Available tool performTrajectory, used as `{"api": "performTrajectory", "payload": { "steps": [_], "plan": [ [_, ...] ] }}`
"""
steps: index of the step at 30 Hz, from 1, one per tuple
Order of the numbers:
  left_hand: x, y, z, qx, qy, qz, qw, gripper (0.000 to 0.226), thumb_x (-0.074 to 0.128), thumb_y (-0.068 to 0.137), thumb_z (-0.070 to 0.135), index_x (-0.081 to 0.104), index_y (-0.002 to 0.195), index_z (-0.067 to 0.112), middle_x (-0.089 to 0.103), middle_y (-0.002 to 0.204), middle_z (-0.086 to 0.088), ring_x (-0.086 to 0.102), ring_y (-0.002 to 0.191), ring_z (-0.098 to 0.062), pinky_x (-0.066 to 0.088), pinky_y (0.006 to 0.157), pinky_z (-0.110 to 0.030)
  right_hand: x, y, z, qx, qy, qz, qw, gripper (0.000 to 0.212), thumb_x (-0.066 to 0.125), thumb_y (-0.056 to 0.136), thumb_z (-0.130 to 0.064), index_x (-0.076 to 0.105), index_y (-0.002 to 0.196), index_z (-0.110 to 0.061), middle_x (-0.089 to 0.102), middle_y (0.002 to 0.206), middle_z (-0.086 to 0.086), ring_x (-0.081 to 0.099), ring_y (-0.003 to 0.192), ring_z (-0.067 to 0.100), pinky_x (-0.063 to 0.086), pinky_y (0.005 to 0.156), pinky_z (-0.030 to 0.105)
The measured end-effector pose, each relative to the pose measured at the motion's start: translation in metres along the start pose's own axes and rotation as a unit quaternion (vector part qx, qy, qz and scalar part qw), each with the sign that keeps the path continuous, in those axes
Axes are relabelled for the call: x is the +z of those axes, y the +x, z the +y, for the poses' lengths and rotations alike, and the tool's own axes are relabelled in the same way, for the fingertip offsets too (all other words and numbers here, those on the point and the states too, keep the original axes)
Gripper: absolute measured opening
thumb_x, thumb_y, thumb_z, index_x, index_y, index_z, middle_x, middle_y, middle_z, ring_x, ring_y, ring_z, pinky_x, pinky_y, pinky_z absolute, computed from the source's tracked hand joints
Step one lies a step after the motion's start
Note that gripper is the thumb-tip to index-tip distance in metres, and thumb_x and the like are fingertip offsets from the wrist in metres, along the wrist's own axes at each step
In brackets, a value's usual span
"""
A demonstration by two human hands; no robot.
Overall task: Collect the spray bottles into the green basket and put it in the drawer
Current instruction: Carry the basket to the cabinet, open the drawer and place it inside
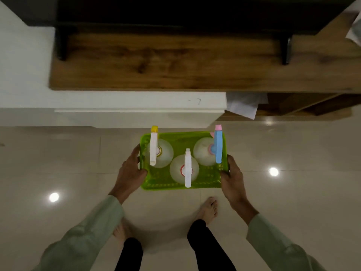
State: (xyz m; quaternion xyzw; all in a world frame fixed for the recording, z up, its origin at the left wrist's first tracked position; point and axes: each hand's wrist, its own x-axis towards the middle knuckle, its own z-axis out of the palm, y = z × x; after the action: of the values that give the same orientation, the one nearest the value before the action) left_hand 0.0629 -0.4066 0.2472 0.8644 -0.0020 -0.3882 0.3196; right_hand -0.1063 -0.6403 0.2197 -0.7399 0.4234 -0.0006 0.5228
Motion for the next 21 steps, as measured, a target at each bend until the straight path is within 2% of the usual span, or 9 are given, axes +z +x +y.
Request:
{"api": "performTrajectory", "payload": {
  "steps": [3,5,8,12,15,19,21],
  "plan": [
    [-0.062,-0.020,-0.001,0.018,-0.014,0.004,1.000,0.094,0.059,0.070,0.001,0.031,0.151,0.039,0.067,0.134,-0.004,0.067,0.097,-0.047,0.055,0.085,-0.056,0.020,-0.027,-0.048,-0.037,-0.002,0.005,0.999,0.052,0.040,0.081,0.019,0.058,0.120,-0.010,0.065,0.090,-0.004,0.056,0.074,0.003,0.044,0.063,0.013],
    [-0.107,-0.030,-0.009,0.029,-0.023,0.013,0.999,0.095,0.058,0.067,0.005,0.030,0.151,0.041,0.067,0.133,-0.005,0.068,0.097,-0.046,0.056,0.084,-0.054,0.044,-0.040,-0.080,-0.042,-0.004,0.006,0.999,0.051,0.042,0.083,0.018,0.058,0.121,-0.013,0.065,0.091,-0.003,0.056,0.074,0.005,0.044,0.063,0.015],
    [-0.172,-0.040,-0.027,0.040,-0.034,0.025,0.998,0.095,0.056,0.064,0.009,0.031,0.149,0.043,0.067,0.132,-0.006,0.071,0.092,-0.036,0.056,0.086,-0.054,0.087,-0.058,-0.126,-0.049,-0.003,0.006,0.999,0.052,0.044,0.084,0.016,0.059,0.121,-0.018,0.067,0.093,-0.004,0.057,0.079,0.007,0.046,0.068,0.022],
    [-0.257,-0.052,-0.059,0.035,-0.038,0.041,0.998,0.094,0.058,0.071,-0.003,0.032,0.150,0.040,0.067,0.131,-0.005,0.069,0.109,-0.030,0.056,0.088,-0.053,0.149,-0.083,-0.190,-0.052,0.005,-0.010,0.999,0.052,0.044,0.086,0.017,0.061,0.119,-0.018,0.068,0.097,-0.002,0.060,0.082,0.001,0.046,0.069,0.014],
    [-0.319,-0.062,-0.083,0.022,-0.049,0.055,0.997,0.092,0.059,0.070,-0.002,0.035,0.148,0.041,0.069,0.127,0.000,0.064,0.121,-0.025,0.056,0.090,-0.049,0.197,-0.097,-0.235,-0.049,0.011,-0.026,0.998,0.060,0.044,0.087,0.017,0.060,0.112,-0.036,0.070,0.098,-0.008,0.063,0.082,-0.005,0.046,0.068,0.008],
    [-0.387,-0.058,-0.109,0.007,-0.062,0.075,0.995,0.096,0.059,0.067,0.001,0.033,0.149,0.043,0.069,0.128,-0.001,0.066,0.116,-0.026,0.056,0.088,-0.051,0.252,-0.098,-0.279,-0.053,-0.005,-0.057,0.997,0.062,0.046,0.086,0.014,0.059,0.119,-0.037,0.070,0.099,-0.015,0.063,0.086,0.000,0.047,0.074,0.025],
    [-0.416,-0.049,-0.121,-0.002,-0.074,0.081,0.994,0.097,0.059,0.069,-0.003,0.032,0.149,0.044,0.068,0.129,0.000,0.066,0.116,-0.026,0.057,0.088,-0.052,0.281,-0.092,-0.296,-0.061,-0.012,-0.066,0.996,0.060,0.048,0.085,0.013,0.060,0.118,-0.036,0.070,0.093,-0.016,0.062,0.082,-0.002,0.046,0.072,0.027]
  ]
}}
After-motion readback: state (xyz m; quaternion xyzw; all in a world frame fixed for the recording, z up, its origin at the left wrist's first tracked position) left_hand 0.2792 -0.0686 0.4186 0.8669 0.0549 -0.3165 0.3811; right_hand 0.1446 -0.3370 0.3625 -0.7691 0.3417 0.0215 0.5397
